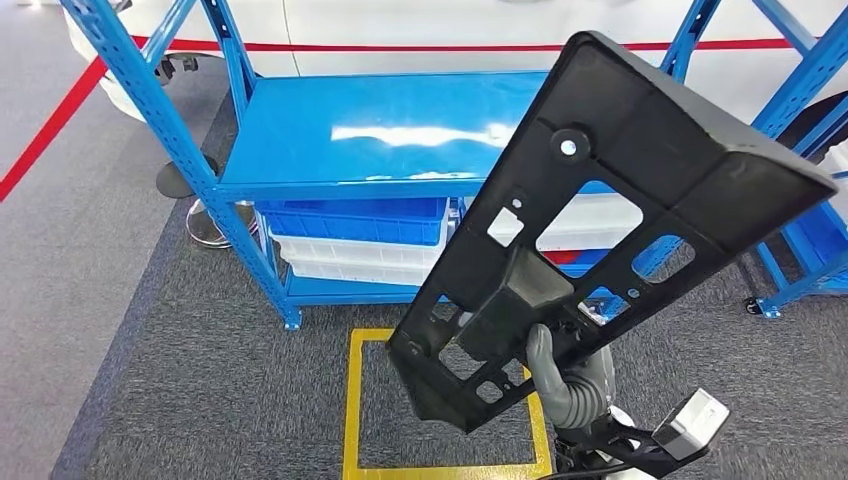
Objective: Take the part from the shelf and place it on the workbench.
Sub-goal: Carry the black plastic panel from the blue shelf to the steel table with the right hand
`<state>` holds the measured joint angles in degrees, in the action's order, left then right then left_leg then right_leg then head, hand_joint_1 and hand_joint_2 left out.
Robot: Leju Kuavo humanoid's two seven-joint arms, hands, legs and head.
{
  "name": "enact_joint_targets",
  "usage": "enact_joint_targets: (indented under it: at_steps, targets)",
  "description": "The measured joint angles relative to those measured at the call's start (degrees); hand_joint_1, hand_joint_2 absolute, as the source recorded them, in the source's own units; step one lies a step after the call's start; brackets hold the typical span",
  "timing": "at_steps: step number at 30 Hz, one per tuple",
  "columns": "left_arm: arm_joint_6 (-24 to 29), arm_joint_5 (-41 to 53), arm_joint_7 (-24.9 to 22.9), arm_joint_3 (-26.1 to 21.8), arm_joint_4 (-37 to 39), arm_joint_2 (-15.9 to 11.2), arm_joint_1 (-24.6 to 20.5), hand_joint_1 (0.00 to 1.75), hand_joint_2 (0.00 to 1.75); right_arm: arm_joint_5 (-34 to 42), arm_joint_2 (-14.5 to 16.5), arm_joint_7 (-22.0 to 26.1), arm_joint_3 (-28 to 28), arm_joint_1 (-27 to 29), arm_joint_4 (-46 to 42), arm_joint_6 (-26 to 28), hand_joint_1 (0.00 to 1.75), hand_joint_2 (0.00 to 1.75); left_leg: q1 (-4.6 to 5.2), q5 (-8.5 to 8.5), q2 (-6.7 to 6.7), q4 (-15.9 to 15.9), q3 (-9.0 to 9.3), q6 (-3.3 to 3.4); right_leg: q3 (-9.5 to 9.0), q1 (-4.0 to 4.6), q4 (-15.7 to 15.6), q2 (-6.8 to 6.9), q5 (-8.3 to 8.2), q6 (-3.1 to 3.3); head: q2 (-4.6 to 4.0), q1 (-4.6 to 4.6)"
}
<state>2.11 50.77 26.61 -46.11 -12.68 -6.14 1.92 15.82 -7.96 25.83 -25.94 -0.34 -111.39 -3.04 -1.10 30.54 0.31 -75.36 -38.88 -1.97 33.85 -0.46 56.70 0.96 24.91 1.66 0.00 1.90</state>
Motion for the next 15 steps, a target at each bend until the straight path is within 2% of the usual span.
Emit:
enact_joint_targets:
  at_steps: [1,2,3,4,5,6,7,8,9,10,12,13,14,15]
  targets:
    - [0.0,0.1,0.0,-0.1,0.0,0.0,0.0,0.0,0.0,0.0,0.0,-0.1,0.0,0.0,0.1,0.0,1.75,1.75,-0.21,-1.78,0.0,1.9,2.17,-0.23,1.19,-0.13,0.6,0.0,-0.45,-0.29,0.0,0.0]
    - [0.0,0.3,0.0,-0.2,0.0,-0.1,-0.1,0.0,0.0,0.0,0.0,-0.1,0.0,0.0,0.1,0.0,1.75,1.75,-0.45,-2.25,-0.06,5.4,5.16,-0.52,2.27,-0.21,1.4,-0.01,-0.83,-0.64,0.0,0.03]
    - [-0.1,0.4,0.1,-0.4,0.0,-0.2,-0.2,0.0,0.0,-0.1,0.0,-0.1,0.0,0.0,0.1,0.0,1.75,1.75,-0.48,-1.51,-0.21,10.0,8.53,-0.6,3.14,-0.22,2.2,-0.03,-1.12,-1.01,0.0,0.08]
    - [-0.1,0.4,0.1,-0.5,0.0,-0.2,-0.3,0.0,0.0,-0.2,0.0,-0.1,0.0,0.0,0.2,0.0,1.75,1.75,-0.45,-0.22,-0.34,13.7,11.04,-0.4,3.67,-0.18,2.7,-0.04,-1.46,-1.4,0.0,0.1]
    - [-0.2,0.5,0.2,-0.6,0.0,-0.3,-0.3,0.0,0.0,-0.5,0.0,0.0,0.0,0.1,0.2,0.1,1.75,1.75,-0.33,1.11,-0.47,16.3,12.58,-0.03,3.94,-0.08,3.0,-0.03,-1.86,-1.74,0.0,0.11]
    - [-0.2,0.5,0.2,-0.7,0.0,-0.3,-0.3,0.0,0.0,-0.8,0.0,0.2,0.0,0.2,0.2,0.1,1.75,1.75,-0.11,1.52,-0.53,17.3,13.04,0.58,4.03,-0.05,3.1,-0.03,-2.34,-2.07,0.0,0.09]
    - [-0.2,0.5,0.2,-0.9,0.0,-0.3,-0.3,0.0,0.0,-1.2,0.0,0.4,0.0,0.5,0.2,0.2,1.75,1.75,-0.09,1.16,-0.43,17.2,12.49,1.24,4.13,-0.08,3.0,-0.05,-2.92,-2.43,-0.01,0.07]
    - [-0.2,0.6,0.3,-1.0,0.0,-0.3,-0.2,0.0,0.0,-1.7,0.0,0.6,0.0,0.9,0.1,0.3,1.75,1.75,-0.08,0.59,-0.29,17.2,11.9,1.84,4.47,-0.17,3.1,-0.13,-2.59,-2.73,-0.01,0.04]
    - [-0.2,0.6,0.2,-1.1,0.0,-0.3,-0.2,0.0,0.0,-2.0,0.0,0.9,0.0,1.4,0.1,0.3,1.75,1.75,-0.07,-0.12,-0.14,17.2,11.16,2.44,4.99,-0.3,4.0,-0.22,-1.1,-2.99,-0.01,-0.02]
    - [-0.1,0.7,0.2,-1.2,0.0,-0.3,-0.1,0.0,0.0,-2.3,0.0,1.1,0.0,1.9,0.0,0.4,1.75,1.75,-0.06,-0.91,0.0,17.2,10.29,2.94,5.7,-0.39,5.9,-0.31,1.51,-3.2,-0.01,-0.1]
    - [0.0,0.8,0.3,-1.4,0.0,-0.3,-0.1,0.0,0.0,-2.6,0.0,1.4,0.0,2.5,-0.2,0.5,1.75,1.75,0.17,-2.41,0.11,17.1,8.5,3.46,7.14,-0.37,12.6,-0.41,7.79,-3.38,0.0,-0.29]
    - [0.0,0.8,0.3,-1.5,0.0,-0.3,0.0,0.0,0.0,-2.6,0.0,1.5,0.0,2.7,-0.2,0.5,1.75,1.75,0.37,-3.13,0.15,17.1,7.57,3.59,7.5,-0.31,16.1,-0.43,9.39,-3.36,0.0,-0.33]
    - [0.0,0.8,0.3,-1.6,0.0,-0.3,0.0,0.0,0.0,-2.7,0.0,1.6,0.0,2.9,-0.3,0.6,1.75,1.75,0.6,-3.79,0.18,17.0,6.67,3.68,7.34,-0.23,18.4,-0.45,9.55,-3.21,0.0,-0.35]
    - [0.0,0.8,0.3,-1.7,0.0,-0.3,0.0,0.0,0.0,-2.9,0.0,1.7,0.0,3.2,-0.3,0.7,1.75,1.75,0.86,-4.41,0.2,17.0,5.81,3.76,6.44,-0.09,19.1,-0.48,8.53,-2.9,0.0,-0.36]
